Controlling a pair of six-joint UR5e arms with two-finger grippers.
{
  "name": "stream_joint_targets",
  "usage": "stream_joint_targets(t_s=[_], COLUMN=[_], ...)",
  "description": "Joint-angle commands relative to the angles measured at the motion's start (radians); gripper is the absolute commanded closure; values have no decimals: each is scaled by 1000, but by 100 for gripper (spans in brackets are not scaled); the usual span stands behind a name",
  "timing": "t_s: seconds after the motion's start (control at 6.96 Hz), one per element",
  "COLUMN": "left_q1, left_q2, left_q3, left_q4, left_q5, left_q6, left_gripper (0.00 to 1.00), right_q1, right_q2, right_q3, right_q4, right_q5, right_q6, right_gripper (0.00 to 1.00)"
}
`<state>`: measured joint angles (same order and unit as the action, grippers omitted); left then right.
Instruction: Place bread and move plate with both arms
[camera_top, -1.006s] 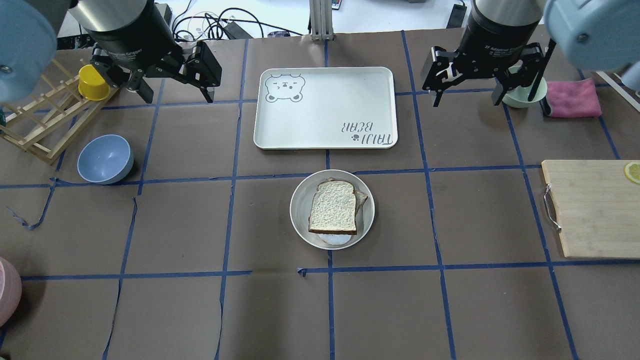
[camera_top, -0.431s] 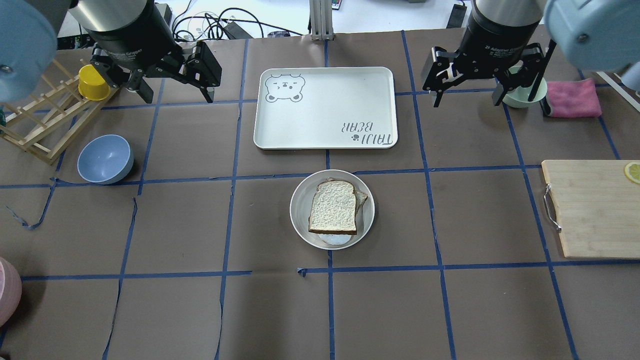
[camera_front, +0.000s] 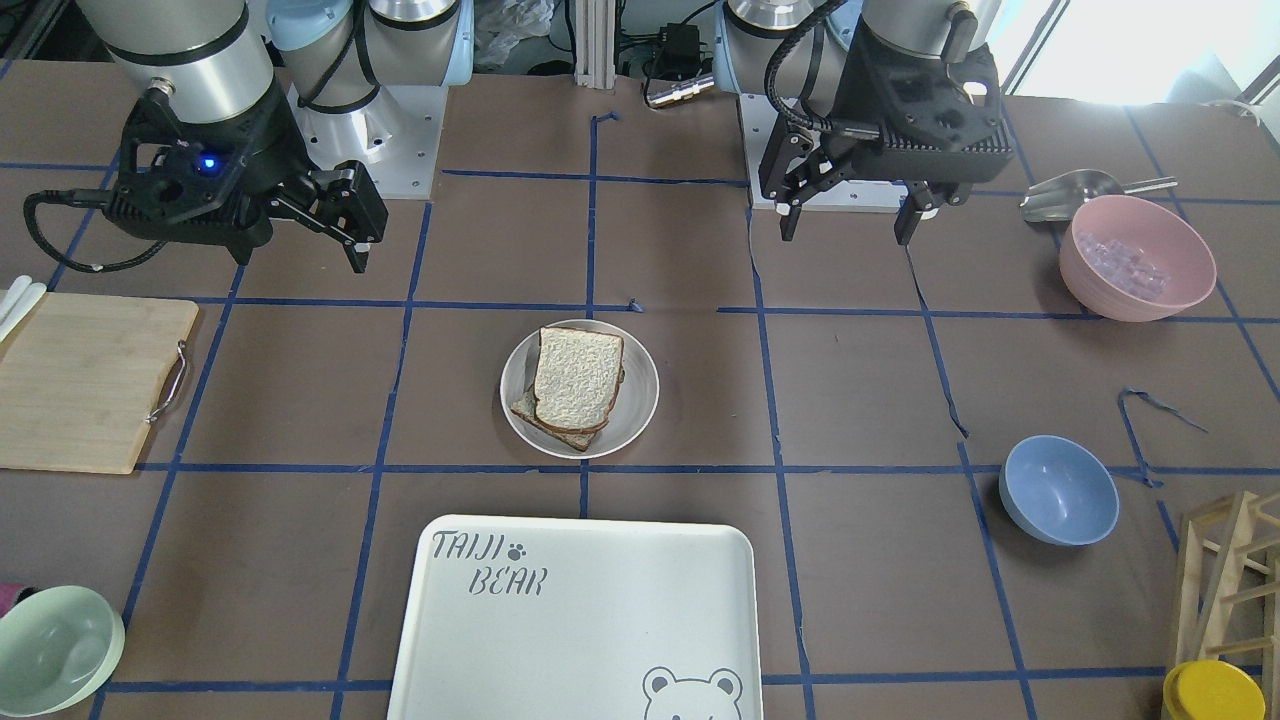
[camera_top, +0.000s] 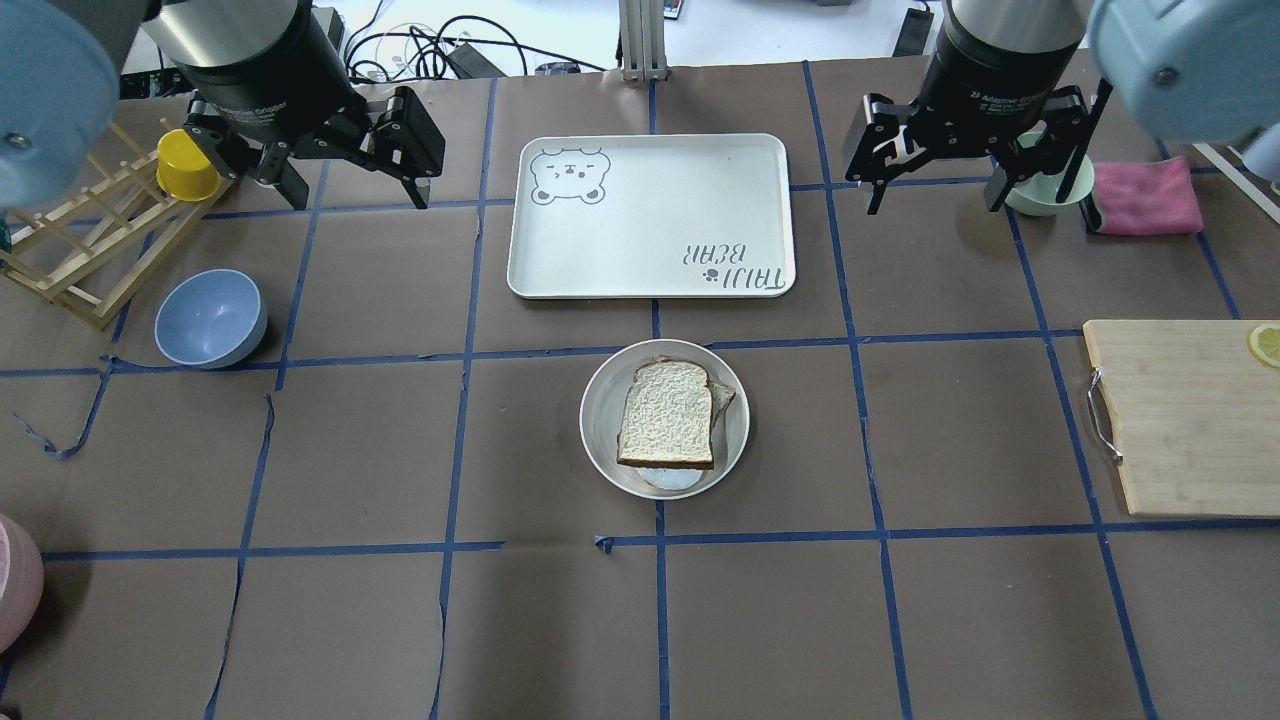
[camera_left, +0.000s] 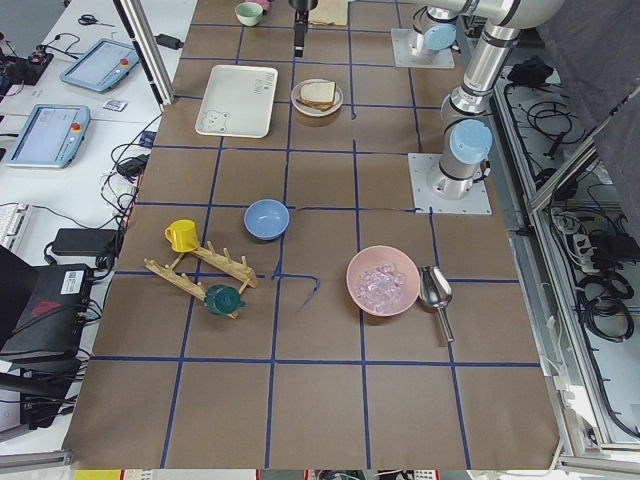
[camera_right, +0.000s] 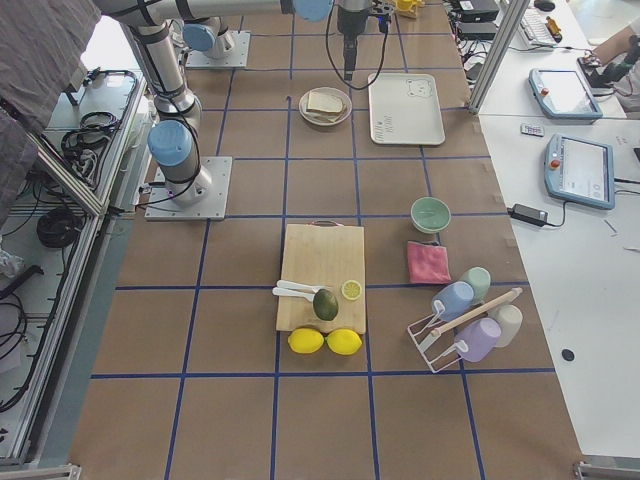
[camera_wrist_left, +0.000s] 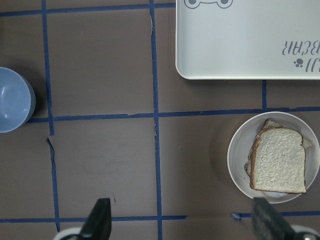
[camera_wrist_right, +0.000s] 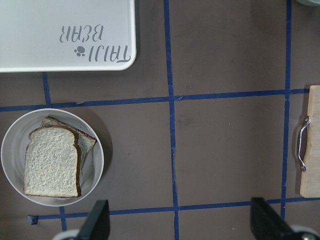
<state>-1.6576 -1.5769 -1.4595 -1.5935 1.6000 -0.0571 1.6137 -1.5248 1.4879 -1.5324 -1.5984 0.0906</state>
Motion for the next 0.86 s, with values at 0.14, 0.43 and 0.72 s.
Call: stream_joint_targets(t_s=[0.14, 0.43, 0.72], left_q1=[-1, -1, -1], left_q2=[0, 0, 0], left_q3=[-2, -2, 2], left_q4=[0, -2, -10], left_q5=[-2, -2, 1], left_q6=[-1, -1, -1], left_gripper=[0, 0, 0], right_q1=[0, -2, -2], right_q2=[0, 2, 0], right_q3=[0, 0, 0], right_q4=[0, 0, 0], right_q5=[0, 0, 0], right_q6=[-2, -2, -2], right_gripper=[0, 0, 0])
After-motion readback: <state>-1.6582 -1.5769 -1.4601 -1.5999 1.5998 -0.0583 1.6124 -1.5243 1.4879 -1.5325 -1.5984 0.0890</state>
